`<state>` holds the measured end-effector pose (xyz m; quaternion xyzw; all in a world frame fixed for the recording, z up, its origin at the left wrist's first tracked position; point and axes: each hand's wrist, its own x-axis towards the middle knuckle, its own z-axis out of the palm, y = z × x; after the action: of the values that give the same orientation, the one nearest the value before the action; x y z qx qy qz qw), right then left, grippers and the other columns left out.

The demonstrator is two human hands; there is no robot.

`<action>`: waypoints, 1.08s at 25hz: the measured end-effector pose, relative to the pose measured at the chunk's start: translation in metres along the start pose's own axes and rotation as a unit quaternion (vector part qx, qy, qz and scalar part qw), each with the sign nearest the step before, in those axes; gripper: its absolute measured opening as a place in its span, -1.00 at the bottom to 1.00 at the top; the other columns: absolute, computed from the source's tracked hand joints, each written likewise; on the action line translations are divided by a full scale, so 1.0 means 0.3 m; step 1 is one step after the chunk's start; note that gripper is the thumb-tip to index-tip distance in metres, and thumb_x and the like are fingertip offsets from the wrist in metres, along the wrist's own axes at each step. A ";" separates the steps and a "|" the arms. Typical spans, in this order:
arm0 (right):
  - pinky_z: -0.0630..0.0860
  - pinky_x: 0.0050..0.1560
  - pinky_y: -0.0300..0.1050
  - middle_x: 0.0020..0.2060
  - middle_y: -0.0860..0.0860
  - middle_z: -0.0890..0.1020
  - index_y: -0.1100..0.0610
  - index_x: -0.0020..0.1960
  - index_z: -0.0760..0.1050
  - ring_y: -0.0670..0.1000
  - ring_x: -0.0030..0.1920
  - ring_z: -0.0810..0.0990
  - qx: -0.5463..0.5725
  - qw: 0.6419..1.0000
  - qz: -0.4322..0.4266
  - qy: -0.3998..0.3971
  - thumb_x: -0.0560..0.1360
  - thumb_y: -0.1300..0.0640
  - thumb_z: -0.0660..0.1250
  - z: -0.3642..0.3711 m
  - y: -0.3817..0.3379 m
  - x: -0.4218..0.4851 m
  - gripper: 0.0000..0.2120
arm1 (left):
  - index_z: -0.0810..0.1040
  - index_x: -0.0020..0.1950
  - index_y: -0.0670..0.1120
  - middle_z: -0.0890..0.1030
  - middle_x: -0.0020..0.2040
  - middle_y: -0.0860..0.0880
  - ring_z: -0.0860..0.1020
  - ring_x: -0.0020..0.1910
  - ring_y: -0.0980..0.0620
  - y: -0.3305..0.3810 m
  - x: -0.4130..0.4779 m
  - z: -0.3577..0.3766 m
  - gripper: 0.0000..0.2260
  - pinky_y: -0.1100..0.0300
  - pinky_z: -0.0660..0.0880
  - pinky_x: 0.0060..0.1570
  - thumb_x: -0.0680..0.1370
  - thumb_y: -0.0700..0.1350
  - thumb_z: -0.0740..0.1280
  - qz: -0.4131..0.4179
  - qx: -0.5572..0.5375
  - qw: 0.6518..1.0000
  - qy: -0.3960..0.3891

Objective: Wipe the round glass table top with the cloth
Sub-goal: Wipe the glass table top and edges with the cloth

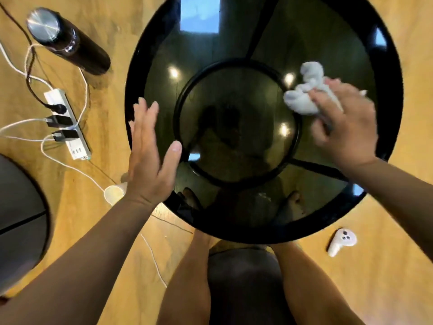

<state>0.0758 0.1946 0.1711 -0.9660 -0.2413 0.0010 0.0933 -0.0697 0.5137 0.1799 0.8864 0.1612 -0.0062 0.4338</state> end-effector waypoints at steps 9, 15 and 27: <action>0.18 0.42 0.16 0.43 0.22 0.43 0.13 0.45 0.35 0.25 0.42 0.31 0.049 0.972 0.223 0.055 0.54 0.08 0.11 0.104 -0.448 -0.223 -0.51 | 0.14 0.57 -0.15 0.17 0.60 -0.16 0.11 0.59 0.02 -0.028 -0.180 -0.035 -0.43 0.13 0.09 0.56 0.59 0.02 0.11 -0.127 -0.021 0.990 0.050; 0.24 0.36 0.06 0.39 0.03 0.50 0.00 0.34 0.52 0.17 0.39 0.38 0.165 0.967 -0.159 -0.110 0.41 0.14 0.44 0.128 -0.802 -0.306 -0.51 | 0.08 0.60 -0.02 0.17 0.58 0.08 0.12 0.53 0.21 0.029 -0.153 -0.035 -0.42 0.15 0.10 0.53 0.60 0.10 0.08 -0.186 -0.019 0.981 0.053; 0.42 0.29 0.05 0.35 0.21 0.47 0.17 0.35 0.43 0.23 0.32 0.44 0.123 0.921 0.361 0.082 0.53 0.22 0.21 -0.012 -0.187 -0.384 -0.62 | 0.18 0.56 -0.11 0.36 0.52 -0.09 0.31 0.50 -0.04 0.033 -0.149 0.013 -0.44 -0.06 0.25 0.48 0.60 0.10 0.10 -0.204 -0.050 0.969 0.128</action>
<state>-0.0521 0.1889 0.1798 -0.9652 0.1343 -0.0149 0.2240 -0.1087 0.4923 0.1918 0.8055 0.3927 0.0268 0.4430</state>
